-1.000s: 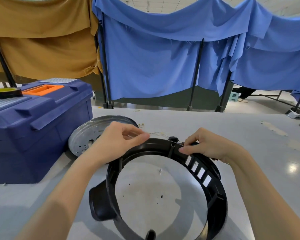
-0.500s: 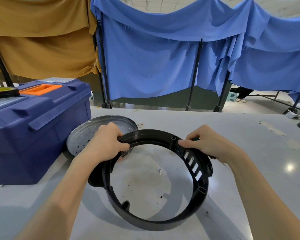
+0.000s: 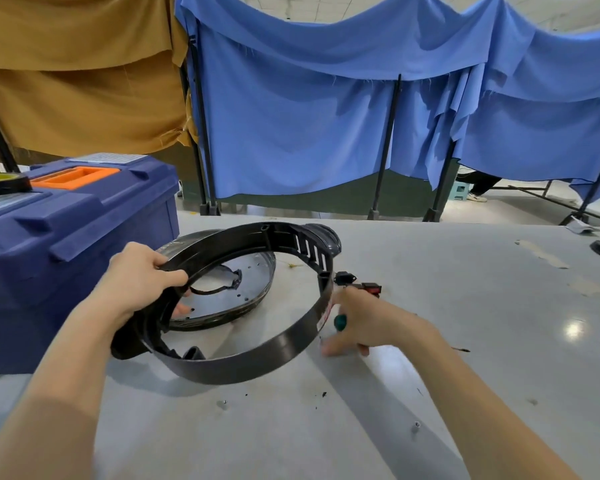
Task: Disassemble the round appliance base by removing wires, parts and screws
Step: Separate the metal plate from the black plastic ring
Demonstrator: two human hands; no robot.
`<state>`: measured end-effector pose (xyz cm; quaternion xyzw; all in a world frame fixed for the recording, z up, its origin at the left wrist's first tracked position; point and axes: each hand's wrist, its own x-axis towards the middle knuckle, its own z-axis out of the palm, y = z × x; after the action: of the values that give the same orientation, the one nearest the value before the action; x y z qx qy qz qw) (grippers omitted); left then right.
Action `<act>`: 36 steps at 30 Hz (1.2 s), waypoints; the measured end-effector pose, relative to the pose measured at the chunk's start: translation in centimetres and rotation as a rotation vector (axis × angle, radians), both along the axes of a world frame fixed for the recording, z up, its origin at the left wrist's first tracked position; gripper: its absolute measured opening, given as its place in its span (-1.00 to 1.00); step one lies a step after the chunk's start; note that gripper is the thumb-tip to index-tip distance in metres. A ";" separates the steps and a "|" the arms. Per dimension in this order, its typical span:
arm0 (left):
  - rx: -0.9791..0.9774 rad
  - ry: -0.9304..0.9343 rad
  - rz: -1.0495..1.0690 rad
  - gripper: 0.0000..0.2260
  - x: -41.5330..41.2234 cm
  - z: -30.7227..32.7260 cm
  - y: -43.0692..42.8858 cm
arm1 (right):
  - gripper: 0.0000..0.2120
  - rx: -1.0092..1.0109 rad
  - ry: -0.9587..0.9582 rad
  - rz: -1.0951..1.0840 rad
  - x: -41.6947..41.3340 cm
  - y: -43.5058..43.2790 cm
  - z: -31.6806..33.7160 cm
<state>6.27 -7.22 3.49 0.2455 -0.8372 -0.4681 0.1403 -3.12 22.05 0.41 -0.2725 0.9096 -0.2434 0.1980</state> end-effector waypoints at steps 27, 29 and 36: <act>0.001 -0.035 0.026 -0.96 0.1 -0.5 -0.9 | -0.92 0.073 0.278 -0.379 -4.8 4.6 -1.6; 0.003 -0.032 0.028 -0.96 0.1 -0.5 -0.9 | -0.90 0.053 0.334 -0.373 -4.9 5.0 -1.0; 0.028 -0.017 0.063 -0.95 -0.2 -1.0 -1.4 | -0.84 0.028 0.165 -0.069 -1.7 1.4 0.2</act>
<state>6.12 -8.62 2.50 0.2776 -0.8235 -0.4733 0.1444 -4.79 23.44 0.60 -0.2572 0.9350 -0.2142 0.1175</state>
